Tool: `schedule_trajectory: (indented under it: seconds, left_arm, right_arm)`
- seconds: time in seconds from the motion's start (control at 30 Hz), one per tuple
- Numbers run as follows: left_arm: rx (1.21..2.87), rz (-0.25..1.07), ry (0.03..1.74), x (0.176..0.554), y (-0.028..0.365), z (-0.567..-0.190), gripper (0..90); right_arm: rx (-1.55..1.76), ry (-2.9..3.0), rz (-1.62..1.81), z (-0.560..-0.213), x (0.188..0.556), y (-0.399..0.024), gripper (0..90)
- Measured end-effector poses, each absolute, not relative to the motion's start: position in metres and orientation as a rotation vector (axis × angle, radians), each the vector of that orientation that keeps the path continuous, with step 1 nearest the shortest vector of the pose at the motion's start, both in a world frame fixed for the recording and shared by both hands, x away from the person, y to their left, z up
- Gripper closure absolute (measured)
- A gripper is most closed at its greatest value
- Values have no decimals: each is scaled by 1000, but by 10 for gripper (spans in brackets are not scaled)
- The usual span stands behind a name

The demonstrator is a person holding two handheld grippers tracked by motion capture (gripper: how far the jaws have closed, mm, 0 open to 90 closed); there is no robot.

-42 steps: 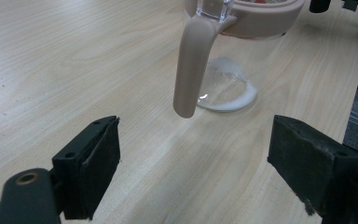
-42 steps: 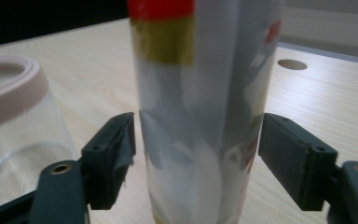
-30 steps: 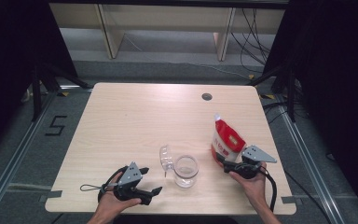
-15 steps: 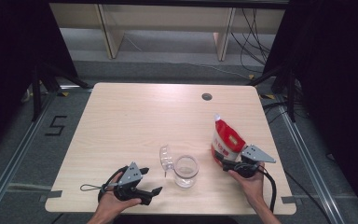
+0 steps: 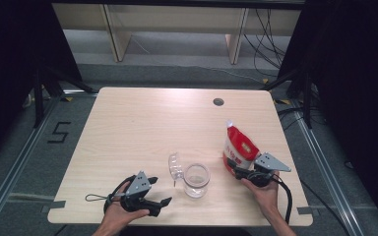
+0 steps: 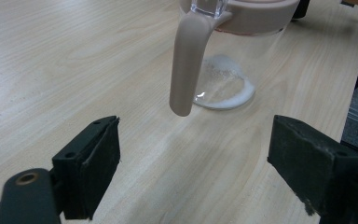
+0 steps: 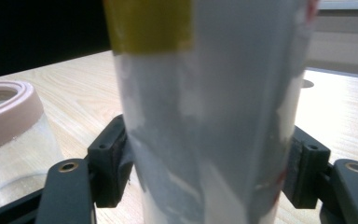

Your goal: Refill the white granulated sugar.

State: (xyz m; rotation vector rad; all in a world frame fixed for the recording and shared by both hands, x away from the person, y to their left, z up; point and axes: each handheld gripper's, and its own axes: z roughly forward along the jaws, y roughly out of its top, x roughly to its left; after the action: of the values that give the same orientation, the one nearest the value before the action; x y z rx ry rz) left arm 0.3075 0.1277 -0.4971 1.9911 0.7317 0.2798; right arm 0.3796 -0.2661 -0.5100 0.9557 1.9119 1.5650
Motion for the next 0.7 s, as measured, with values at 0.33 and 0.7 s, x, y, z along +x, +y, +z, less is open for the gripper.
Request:
schedule_trajectory:
  seconds: [0.33,0.7]
  left_arm:
    - [1990,280,731,307,127,-497,163]
    - [1992,280,737,307,127,-497,164]
  right_arm:
    - [975,1901,1576,-516,381,-268,369]
    - [950,1887,1588,-516,380,-267,387]
